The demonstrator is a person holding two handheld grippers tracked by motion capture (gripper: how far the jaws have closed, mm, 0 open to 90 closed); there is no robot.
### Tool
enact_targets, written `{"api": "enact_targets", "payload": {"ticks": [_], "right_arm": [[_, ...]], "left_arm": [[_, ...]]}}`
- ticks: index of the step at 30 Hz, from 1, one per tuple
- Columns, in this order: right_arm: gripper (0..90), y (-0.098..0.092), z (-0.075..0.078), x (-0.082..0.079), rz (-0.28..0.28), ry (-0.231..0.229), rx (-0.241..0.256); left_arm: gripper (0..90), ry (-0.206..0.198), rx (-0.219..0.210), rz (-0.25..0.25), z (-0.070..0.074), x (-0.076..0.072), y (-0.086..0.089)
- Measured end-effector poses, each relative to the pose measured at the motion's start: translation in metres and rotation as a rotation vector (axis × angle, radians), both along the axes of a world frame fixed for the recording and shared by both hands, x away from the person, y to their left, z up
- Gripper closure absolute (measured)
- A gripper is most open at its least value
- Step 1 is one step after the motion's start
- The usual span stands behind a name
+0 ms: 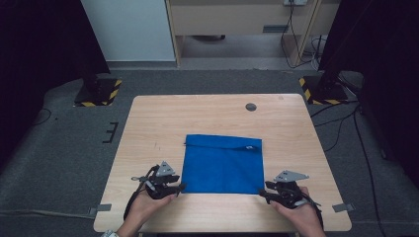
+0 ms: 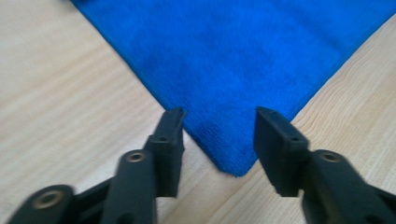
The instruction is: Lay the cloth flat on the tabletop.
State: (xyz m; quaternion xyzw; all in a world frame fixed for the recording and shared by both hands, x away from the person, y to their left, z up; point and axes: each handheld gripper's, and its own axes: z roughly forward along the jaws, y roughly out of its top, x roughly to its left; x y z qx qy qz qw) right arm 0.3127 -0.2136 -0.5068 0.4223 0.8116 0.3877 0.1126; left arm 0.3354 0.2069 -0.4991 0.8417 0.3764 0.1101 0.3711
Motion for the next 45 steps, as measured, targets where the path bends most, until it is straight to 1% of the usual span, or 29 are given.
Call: {"api": "enact_targets", "payload": {"ticks": [1,2,4,6,7,8,9,11,12,15,17,18,20,21,22,25,27,28,29,31,32,33,35,36,37,40,42,43,45], "right_arm": [[44.1,-0.002,0.002,0.001,-0.001,-0.024,-0.001],[42.3,-0.003,0.004,0.002,-0.008,-0.042,0.001],[42.1,-0.006,0.006,0.010,-0.014,-0.077,0.004],[43.8,-0.009,0.007,0.022,-0.028,-0.100,0.006],[45.2,-0.010,0.007,0.029,-0.041,-0.112,0.006],[46.1,-0.010,0.008,0.036,-0.058,-0.126,0.006],[47.3,-0.011,0.008,0.043,-0.070,-0.132,0.008],[49.2,-0.012,0.009,0.057,-0.089,-0.153,0.008],[50.0,-0.011,0.009,0.063,-0.098,-0.163,0.005],[52.5,-0.007,0.007,0.081,-0.118,-0.177,0.008],[52.3,-0.001,0.005,0.092,-0.113,-0.184,-0.009],[51.7,0.003,0.004,0.096,-0.125,-0.184,-0.023],[49.1,0.008,0.001,0.105,-0.130,-0.195,-0.054],[47.7,0.010,0.000,0.110,-0.136,-0.192,-0.062],[46.8,0.012,-0.002,0.114,-0.138,-0.196,-0.068],[45.3,0.019,-0.006,0.123,-0.143,-0.197,-0.104],[44.6,0.023,-0.008,0.132,-0.129,-0.192,-0.140],[44.6,0.023,-0.008,0.132,-0.129,-0.192,-0.140],[46.5,0.024,-0.009,0.135,-0.128,-0.188,-0.148],[56.9,0.026,-0.009,0.140,-0.116,-0.182,-0.168],[61.1,0.027,-0.008,0.142,-0.110,-0.182,-0.169],[68.5,0.027,-0.007,0.144,-0.106,-0.177,-0.168],[77.0,0.027,-0.006,0.149,-0.101,-0.168,-0.176],[80.9,0.027,-0.005,0.151,-0.101,-0.157,-0.164],[83.3,0.027,-0.004,0.153,-0.093,-0.159,-0.162],[85.6,0.026,-0.002,0.161,-0.092,-0.140,-0.136],[85.7,0.024,-0.001,0.170,-0.113,-0.123,-0.110],[85.7,0.023,-0.001,0.175,-0.132,-0.108,-0.091],[85.9,0.020,-0.001,0.188,-0.160,-0.093,-0.067]], "left_arm": [[45.3,-0.021,-0.016,0.009,0.003,0.001,0.003],[43.0,-0.036,-0.030,0.014,0.005,0.004,0.006],[42.0,-0.055,-0.044,0.029,0.008,0.013,0.010],[43.3,-0.063,-0.059,0.036,0.009,0.026,0.012],[43.4,-0.068,-0.057,0.046,0.010,0.033,0.012],[43.3,-0.063,-0.051,0.058,0.010,0.040,0.012],[42.7,-0.066,-0.055,0.068,0.011,0.049,0.011],[42.9,-0.065,-0.055,0.081,0.010,0.061,0.009],[42.8,-0.075,-0.050,0.085,0.009,0.067,0.008],[42.6,-0.081,-0.043,0.103,0.007,0.085,0.005],[42.9,-0.084,-0.053,0.113,0.006,0.095,0.002],[42.7,-0.081,-0.050,0.119,0.006,0.100,0.001],[42.8,-0.080,-0.062,0.124,0.004,0.108,-0.001],[43.4,-0.082,-0.063,0.125,0.004,0.111,-0.003],[43.8,-0.091,-0.051,0.124,0.003,0.114,-0.005],[43.9,-0.082,-0.040,0.112,-0.001,0.120,-0.011],[43.9,-0.083,-0.021,0.107,-0.004,0.123,-0.014],[43.9,-0.082,-0.022,0.107,-0.006,0.123,-0.015],[43.9,-0.085,-0.017,0.108,-0.007,0.124,-0.016],[44.0,-0.082,-0.015,0.107,-0.008,0.125,-0.017],[44.0,-0.085,-0.013,0.105,-0.009,0.126,-0.017],[44.7,-0.086,-0.012,0.105,-0.009,0.126,-0.017],[46.4,-0.083,-0.012,0.109,-0.010,0.128,-0.016],[47.0,-0.083,-0.011,0.110,-0.010,0.128,-0.015],[47.7,-0.080,-0.012,0.110,-0.010,0.129,-0.015],[47.8,-0.091,0.001,0.124,-0.009,0.130,-0.012],[47.7,-0.093,0.002,0.132,-0.008,0.131,-0.010],[47.8,-0.092,-0.006,0.137,-0.008,0.132,-0.010],[47.8,-0.087,-0.008,0.138,-0.008,0.133,-0.007]]}}
